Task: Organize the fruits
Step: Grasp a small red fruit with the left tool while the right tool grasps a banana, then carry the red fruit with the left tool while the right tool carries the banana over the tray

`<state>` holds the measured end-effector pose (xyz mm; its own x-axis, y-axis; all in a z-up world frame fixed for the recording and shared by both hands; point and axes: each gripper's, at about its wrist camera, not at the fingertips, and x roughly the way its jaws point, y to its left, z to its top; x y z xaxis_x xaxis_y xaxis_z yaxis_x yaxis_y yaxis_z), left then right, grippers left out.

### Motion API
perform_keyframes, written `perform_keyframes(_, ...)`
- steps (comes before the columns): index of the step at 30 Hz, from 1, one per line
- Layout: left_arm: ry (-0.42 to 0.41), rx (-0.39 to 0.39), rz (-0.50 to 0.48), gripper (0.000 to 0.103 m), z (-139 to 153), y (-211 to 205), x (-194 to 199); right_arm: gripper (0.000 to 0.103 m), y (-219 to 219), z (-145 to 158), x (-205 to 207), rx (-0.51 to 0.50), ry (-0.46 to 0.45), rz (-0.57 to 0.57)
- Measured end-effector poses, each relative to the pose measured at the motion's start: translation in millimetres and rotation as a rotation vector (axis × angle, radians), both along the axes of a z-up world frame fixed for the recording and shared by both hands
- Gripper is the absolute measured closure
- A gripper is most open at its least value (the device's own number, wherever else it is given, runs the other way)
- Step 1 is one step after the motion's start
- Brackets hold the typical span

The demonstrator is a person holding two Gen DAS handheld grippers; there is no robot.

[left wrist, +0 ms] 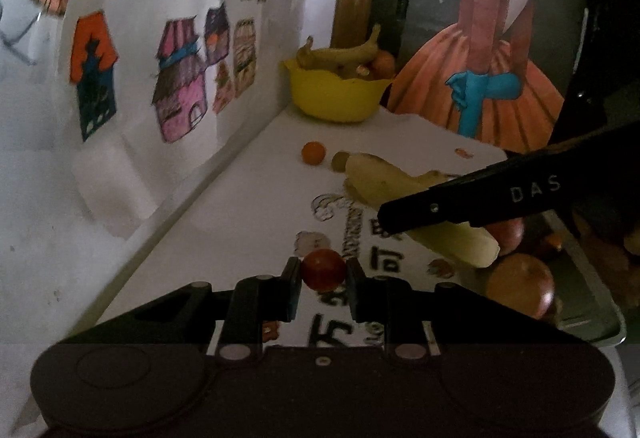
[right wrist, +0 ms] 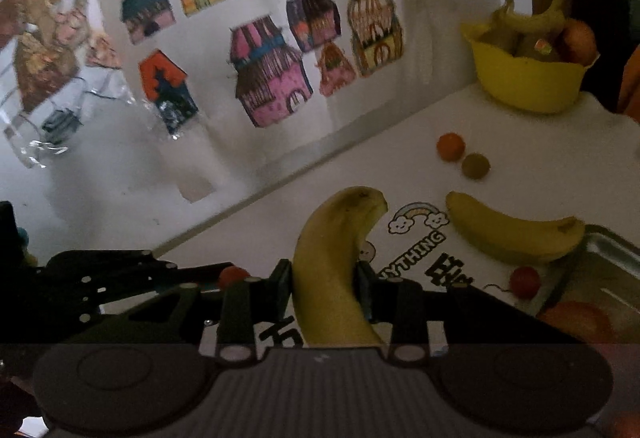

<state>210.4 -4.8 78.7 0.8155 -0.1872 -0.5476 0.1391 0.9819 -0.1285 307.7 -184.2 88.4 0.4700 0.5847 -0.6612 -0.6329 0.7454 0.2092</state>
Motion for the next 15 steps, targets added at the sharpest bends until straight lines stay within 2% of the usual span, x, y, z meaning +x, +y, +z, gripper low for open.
perform_keyframes(7, -0.048, -0.03, -0.04, 0.078, 22, -33, 1, 0.065, -46, 26, -16, 0.026, -0.064, -0.066)
perform_keyframes(15, -0.07, -0.077, -0.119, 0.078, 33, -90, 23, 0.065, -124, 27, -20, 0.026, -0.09, -0.227)
